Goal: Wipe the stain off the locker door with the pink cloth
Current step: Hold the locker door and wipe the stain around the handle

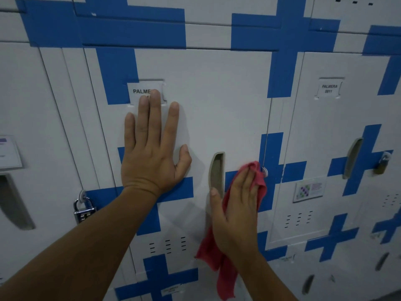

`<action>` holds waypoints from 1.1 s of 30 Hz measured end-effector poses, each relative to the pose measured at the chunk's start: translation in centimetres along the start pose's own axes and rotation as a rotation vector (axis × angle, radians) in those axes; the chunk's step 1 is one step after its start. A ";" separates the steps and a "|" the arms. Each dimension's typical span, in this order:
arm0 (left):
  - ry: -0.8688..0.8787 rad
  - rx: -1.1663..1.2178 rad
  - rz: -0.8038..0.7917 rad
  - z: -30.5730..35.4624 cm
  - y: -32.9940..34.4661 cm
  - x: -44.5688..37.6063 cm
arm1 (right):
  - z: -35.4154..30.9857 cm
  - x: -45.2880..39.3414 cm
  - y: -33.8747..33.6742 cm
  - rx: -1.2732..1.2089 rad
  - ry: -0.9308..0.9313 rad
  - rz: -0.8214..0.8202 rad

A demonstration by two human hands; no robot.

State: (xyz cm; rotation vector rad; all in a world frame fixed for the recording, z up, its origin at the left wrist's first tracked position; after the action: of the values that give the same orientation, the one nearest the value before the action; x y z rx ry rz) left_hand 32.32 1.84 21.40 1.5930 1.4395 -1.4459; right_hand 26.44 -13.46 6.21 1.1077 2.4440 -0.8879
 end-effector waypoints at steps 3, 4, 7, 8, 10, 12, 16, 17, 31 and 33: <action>-0.001 -0.010 0.004 -0.1 0.0 0.0 | 0.0 3.0 2.7 0.032 0.065 -0.063; 0.000 -0.008 0.013 -0.1 -0.1 0.0 | -0.4 3.6 3.4 0.017 0.051 -0.077; -0.003 0.004 0.017 -0.1 -0.2 0.0 | -1.2 3.7 3.5 -0.008 0.007 -0.067; -0.006 0.001 0.014 -0.1 -0.2 0.1 | -1.5 3.4 3.0 -0.005 -0.021 -0.055; -0.010 -0.010 0.006 0.0 -0.2 0.1 | -2.0 2.2 2.0 -0.003 -0.075 -0.040; -0.009 -0.010 -0.005 0.0 -0.1 0.1 | -2.6 0.7 0.9 -0.016 -0.099 -0.007; -0.008 -0.004 0.008 0.0 -0.2 0.1 | -2.7 -1.3 -0.9 -0.074 -0.099 0.078; -0.008 -0.004 0.010 0.0 -0.3 0.1 | -2.4 -1.1 -0.9 -0.081 -0.082 0.087; -0.005 -0.003 0.002 0.0 -0.3 0.1 | -6.9 -2.1 -1.4 -0.143 -0.138 0.085; -0.005 -0.002 0.009 0.0 -0.3 0.1 | -5.8 -2.3 -1.8 -0.145 -0.123 0.106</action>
State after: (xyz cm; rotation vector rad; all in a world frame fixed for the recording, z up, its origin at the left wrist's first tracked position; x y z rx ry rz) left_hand 32.04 1.98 21.39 1.5915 1.4294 -1.4418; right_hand 26.43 -11.88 12.56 1.0864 2.2875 -0.7129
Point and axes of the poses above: each hand's wrist, its own x-axis away from the middle knuckle, its own y-axis out of the palm, z = x × y, the point moved 10 cm from there along -x, towards the middle knuckle, and after that the axes turned 8 degrees about -x, right-handed, at the moved point
